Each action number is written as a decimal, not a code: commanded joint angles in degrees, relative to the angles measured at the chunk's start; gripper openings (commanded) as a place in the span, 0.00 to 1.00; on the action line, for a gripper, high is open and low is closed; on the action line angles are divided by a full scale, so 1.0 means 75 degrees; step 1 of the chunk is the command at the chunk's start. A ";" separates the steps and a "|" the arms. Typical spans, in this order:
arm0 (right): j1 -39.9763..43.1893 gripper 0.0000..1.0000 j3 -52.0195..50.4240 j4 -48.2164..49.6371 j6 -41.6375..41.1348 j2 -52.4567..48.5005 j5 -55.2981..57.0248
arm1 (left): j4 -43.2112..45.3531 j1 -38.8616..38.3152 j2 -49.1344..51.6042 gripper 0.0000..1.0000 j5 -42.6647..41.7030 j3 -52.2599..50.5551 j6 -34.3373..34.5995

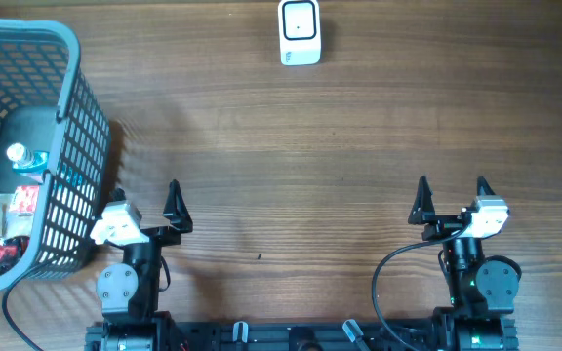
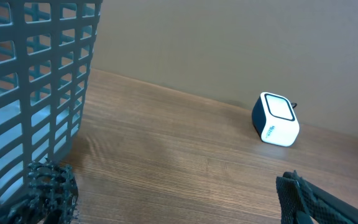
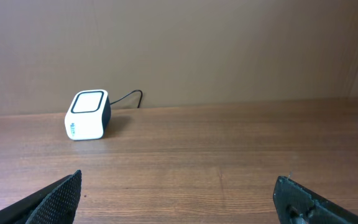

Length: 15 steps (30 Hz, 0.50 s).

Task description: Scan the item barcode

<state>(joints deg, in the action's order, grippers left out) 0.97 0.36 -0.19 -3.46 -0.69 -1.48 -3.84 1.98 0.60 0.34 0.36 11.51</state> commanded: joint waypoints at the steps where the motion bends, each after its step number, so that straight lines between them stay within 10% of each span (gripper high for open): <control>1: 0.0023 1.00 -0.0006 0.0029 -0.0140 -0.0032 -0.0146 | -0.0064 -0.0044 0.0044 1.00 -0.0117 -0.0003 0.0073; 9: 0.0023 1.00 -0.0006 0.0029 -0.0137 -0.0032 -0.0146 | 0.0595 -0.0044 0.0044 1.00 -0.1813 -0.0003 0.2136; 15: 0.0023 1.00 -0.0006 0.0029 -0.0140 -0.0032 -0.0146 | 0.2486 -0.0044 0.0047 1.00 -0.3477 0.0364 0.1658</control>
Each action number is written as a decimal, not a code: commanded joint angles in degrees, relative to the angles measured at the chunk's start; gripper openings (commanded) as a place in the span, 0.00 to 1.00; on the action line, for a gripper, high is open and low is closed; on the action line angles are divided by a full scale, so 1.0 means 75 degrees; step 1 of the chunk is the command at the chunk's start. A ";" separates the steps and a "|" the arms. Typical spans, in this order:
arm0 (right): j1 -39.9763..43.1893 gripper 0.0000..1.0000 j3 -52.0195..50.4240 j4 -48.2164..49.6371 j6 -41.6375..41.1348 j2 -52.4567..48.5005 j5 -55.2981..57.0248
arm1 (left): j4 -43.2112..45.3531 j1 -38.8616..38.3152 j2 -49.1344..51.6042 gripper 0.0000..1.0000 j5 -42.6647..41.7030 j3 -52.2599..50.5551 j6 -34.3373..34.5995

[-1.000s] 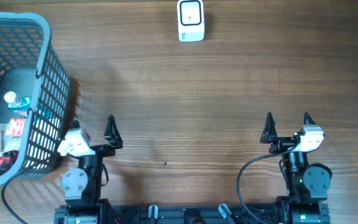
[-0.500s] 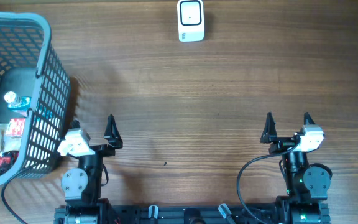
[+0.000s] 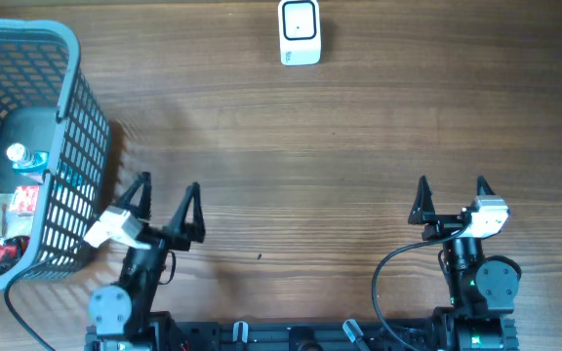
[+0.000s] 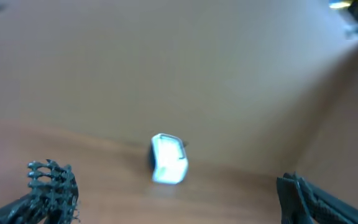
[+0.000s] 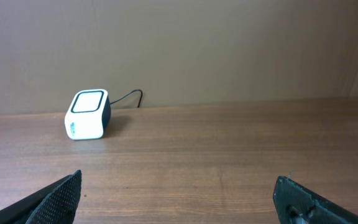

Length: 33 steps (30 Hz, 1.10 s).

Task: Scan the item barcode
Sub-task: 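Reach the left gripper into the basket and grasp the blue Listerine bottle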

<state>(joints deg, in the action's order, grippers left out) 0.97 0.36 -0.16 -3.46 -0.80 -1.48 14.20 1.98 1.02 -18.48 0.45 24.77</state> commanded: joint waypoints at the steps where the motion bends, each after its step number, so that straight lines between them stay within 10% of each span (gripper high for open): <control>1: 0.0023 1.00 -0.0006 0.0026 -0.0137 -0.0017 -0.0146 | -0.0163 -0.0044 0.0023 1.00 -0.0962 0.0624 -0.0283; 8: 0.0023 1.00 -0.0006 0.0026 -0.0140 -0.0017 -0.0146 | -0.4660 -0.0044 0.2658 1.00 -0.0163 0.5024 -0.1291; 13: 0.0023 1.00 -0.0006 0.0026 -0.0137 -0.0023 -0.0146 | -0.5351 -0.0041 0.4811 1.00 -0.1265 0.7583 -0.2471; 22: 0.0023 1.00 -0.0006 0.0026 -0.0137 -0.0023 -0.0146 | -1.0599 -0.0026 0.9451 1.00 0.1527 1.4632 -0.2113; 26: 0.0023 1.00 -0.0006 0.0026 -0.0137 -0.0023 -0.0146 | -1.1199 0.0752 1.0287 1.00 0.3115 1.5798 -0.0102; 33: 0.0023 1.00 -0.0006 0.0026 -0.0137 -0.0023 -0.0146 | -1.1675 0.3966 1.1532 1.00 0.2346 1.6320 0.2646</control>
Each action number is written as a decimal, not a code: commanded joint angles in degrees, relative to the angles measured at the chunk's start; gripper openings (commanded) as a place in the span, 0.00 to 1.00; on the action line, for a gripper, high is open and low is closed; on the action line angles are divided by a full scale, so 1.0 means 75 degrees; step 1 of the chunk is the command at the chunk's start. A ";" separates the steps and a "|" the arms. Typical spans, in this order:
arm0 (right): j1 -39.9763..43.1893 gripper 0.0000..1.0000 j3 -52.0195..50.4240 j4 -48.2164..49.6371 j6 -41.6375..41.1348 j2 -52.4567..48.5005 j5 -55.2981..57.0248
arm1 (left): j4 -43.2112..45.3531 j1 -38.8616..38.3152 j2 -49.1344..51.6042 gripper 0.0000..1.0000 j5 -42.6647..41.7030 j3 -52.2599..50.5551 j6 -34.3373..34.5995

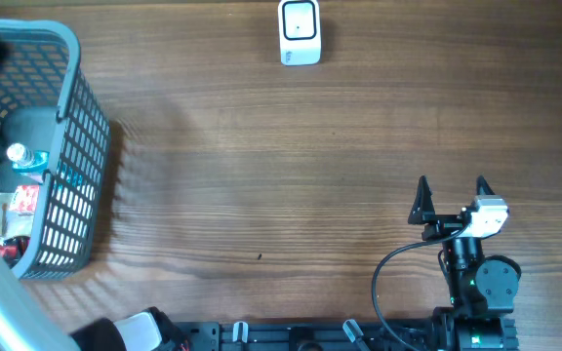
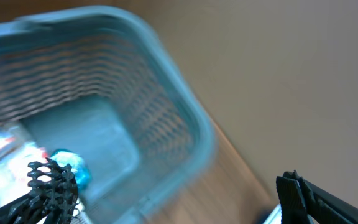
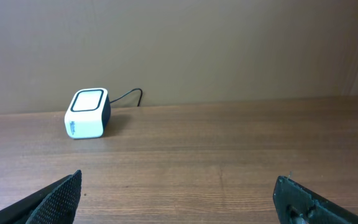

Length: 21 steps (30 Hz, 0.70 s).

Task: Scan the item barcode
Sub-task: 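Reach the left gripper into the basket and grasp the blue Listerine bottle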

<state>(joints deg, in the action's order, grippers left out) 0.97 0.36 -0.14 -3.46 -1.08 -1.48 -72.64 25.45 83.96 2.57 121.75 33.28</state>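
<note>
The white barcode scanner (image 1: 301,32) stands at the table's far edge, and is also visible as the scanner (image 3: 87,114) in the right wrist view. The items lie in a blue-grey basket (image 1: 76,146) at the left: a bottle with a blue label (image 1: 22,161) and red packets (image 1: 13,205). My left gripper (image 2: 173,190) is open above the basket, looking down into it in a blurred view with the bottle (image 2: 73,173) near its left finger. Overhead, the left arm is only a pale blur. My right gripper (image 1: 451,192) is open and empty near the front edge.
The basket's mesh wall (image 2: 166,124) rises around the items. Bare wood tabletop (image 1: 291,166) stretches between basket, scanner and right arm. The scanner's cable (image 3: 129,96) runs behind it toward the back wall.
My left arm has gone from the front edge beside the basket to up over the basket. Its view now looks down into the basket. The right arm has not moved.
Both grippers stood open at the front edge, the left one facing the basket's side. Then the left gripper had turned, its blurred view toward the scanner. Now it is open above the basket, and the items lie as before.
</note>
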 commanded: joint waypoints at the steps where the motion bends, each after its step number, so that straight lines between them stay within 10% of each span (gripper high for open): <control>1: 0.0023 1.00 -0.0006 0.0023 -0.0140 0.0015 -0.0146 | -0.0134 0.0950 0.0597 1.00 -0.0568 0.0146 0.1510; 8: 0.0023 1.00 -0.0006 0.0023 -0.0137 0.0015 -0.0146 | -0.1326 0.1204 0.1719 1.00 0.0393 0.0146 0.3381; 21: 0.0023 1.00 -0.0006 0.0023 -0.0137 0.0015 -0.0146 | -0.2369 0.1084 0.3617 1.00 0.0667 -0.0076 0.3485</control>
<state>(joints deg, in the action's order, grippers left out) 0.97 0.36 -0.14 -3.46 -1.08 -1.50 -89.01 34.17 109.23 6.22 121.91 58.24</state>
